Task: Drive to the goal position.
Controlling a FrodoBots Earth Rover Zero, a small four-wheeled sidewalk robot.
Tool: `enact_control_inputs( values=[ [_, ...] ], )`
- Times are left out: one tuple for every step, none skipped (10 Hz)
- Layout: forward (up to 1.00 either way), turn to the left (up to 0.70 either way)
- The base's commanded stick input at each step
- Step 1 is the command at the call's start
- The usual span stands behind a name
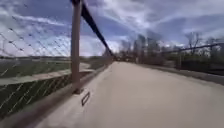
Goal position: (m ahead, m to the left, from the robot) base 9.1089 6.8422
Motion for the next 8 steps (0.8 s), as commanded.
enact_control_inputs(
  values=[
    [1.0, 0.01],
    [1.0, 0.01],
    [1.0, 0.01],
    [1.0, 0.01],
    [1.0, 0.01],
    [1.0, 0.01],
    [1.0, 0.01],
    [1.0, 0.01]
  ],
)
